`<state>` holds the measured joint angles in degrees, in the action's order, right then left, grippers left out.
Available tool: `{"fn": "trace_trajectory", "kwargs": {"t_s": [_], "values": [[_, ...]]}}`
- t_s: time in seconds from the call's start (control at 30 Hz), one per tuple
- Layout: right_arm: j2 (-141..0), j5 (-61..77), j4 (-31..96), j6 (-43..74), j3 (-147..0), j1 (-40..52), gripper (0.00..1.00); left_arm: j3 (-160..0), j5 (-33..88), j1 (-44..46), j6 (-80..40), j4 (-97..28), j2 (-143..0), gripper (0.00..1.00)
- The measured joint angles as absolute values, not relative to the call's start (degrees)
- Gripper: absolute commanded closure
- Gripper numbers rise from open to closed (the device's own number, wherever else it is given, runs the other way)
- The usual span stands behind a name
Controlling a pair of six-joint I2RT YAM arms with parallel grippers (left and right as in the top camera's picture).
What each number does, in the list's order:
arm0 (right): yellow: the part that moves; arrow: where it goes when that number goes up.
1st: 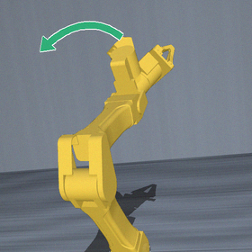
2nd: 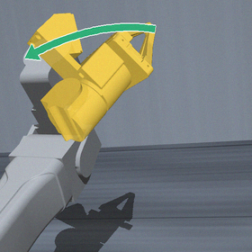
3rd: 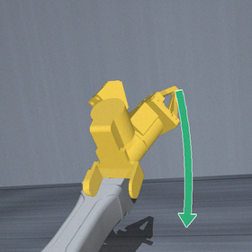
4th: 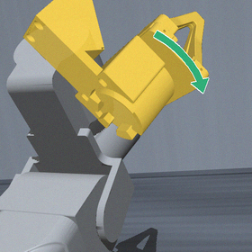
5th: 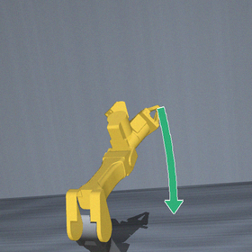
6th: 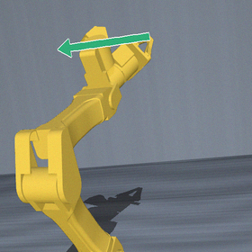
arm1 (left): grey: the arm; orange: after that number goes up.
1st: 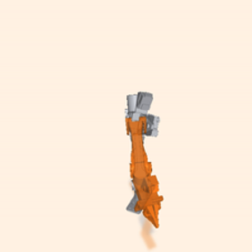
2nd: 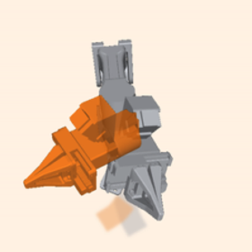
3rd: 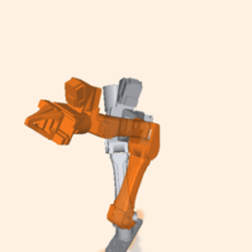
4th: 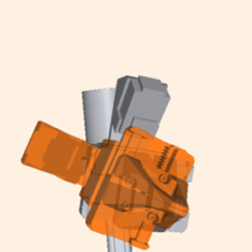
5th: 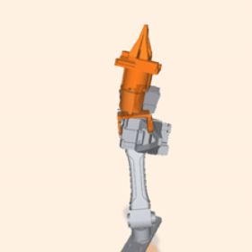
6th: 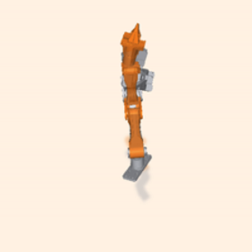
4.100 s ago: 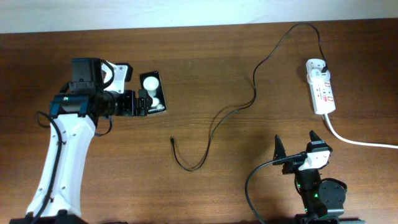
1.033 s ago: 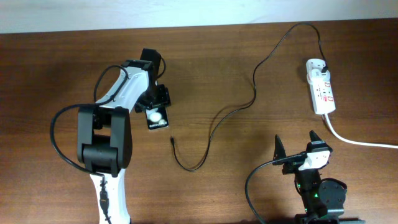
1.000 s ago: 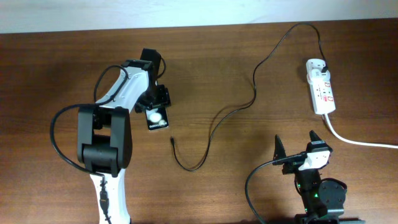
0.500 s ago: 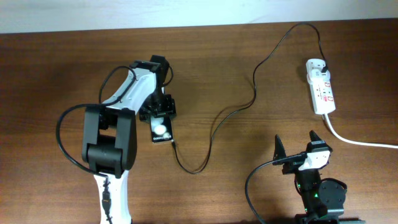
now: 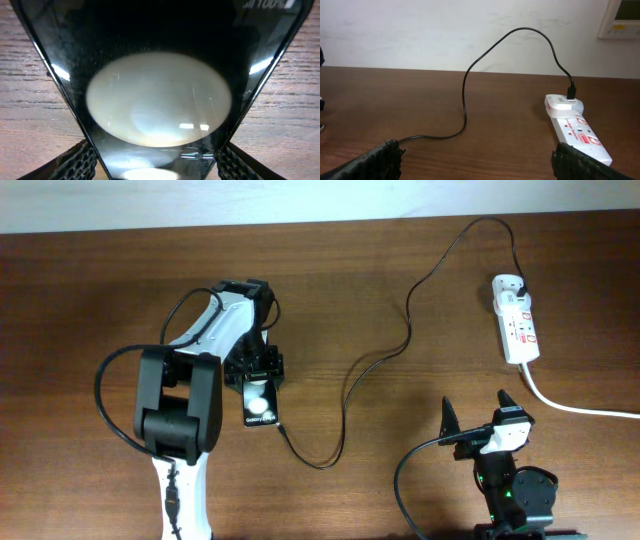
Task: Plug charger to phone and switch on socket
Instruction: 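Hold the phone upright with the left gripper, bottom edge facing right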
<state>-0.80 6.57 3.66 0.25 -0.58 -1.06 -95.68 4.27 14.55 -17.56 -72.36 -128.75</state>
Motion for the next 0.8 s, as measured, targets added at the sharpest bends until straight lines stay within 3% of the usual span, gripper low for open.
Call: {"fn": "trace_trajectory", "kwargs": {"t_s": [0.2,0.27,0.3,0.8], "values": [[-0.8,6.57,3.66,0.27,-0.58,-1.06,0.01,-94.76,3.81,14.44,-17.52,-68.69,-126.5,0.18],[-0.8,6.57,3.66,0.27,-0.58,-1.06,0.01,-94.76,3.62,14.44,-17.54,-66.52,-125.64,0.03],[-0.8,6.57,3.66,0.23,-0.58,-1.06,0.01,-94.76,3.42,14.46,-17.39,-65.76,-125.45,0.01],[-0.8,6.57,3.66,0.23,-0.58,-1.06,0.01,-94.76,-0.71,14.44,-17.34,-57.32,-124.95,0.01]]}}
